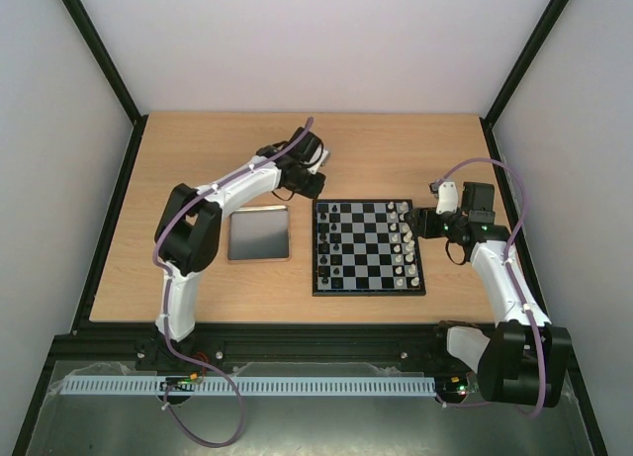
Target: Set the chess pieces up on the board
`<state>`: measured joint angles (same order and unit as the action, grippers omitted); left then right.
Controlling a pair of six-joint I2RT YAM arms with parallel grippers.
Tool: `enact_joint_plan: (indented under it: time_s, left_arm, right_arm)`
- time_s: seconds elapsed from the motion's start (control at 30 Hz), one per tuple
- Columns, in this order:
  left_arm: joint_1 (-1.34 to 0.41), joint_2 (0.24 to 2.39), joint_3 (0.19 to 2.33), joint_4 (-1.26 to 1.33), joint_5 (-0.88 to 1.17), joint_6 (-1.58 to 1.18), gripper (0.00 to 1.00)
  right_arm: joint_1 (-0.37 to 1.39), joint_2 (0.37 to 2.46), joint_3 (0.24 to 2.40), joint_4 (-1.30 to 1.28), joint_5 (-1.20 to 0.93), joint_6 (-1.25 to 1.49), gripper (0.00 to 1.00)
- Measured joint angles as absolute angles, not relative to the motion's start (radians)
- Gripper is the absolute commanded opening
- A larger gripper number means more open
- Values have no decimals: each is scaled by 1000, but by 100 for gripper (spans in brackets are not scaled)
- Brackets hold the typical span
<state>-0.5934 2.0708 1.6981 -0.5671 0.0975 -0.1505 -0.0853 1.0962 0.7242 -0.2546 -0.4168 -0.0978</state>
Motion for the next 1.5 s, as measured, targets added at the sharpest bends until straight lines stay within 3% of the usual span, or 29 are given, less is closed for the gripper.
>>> enact_joint_plan:
  time_s: [1.0, 1.5]
  left_arm:
    - [-641, 2178, 1687, -526, 162, -168, 6]
    - [-641, 2178, 1687, -527, 150, -181, 21]
  right_arm:
    - [-85, 1102, 724, -254, -418, -106, 69]
    - [-85, 1105, 724, -255, -419, -109, 69]
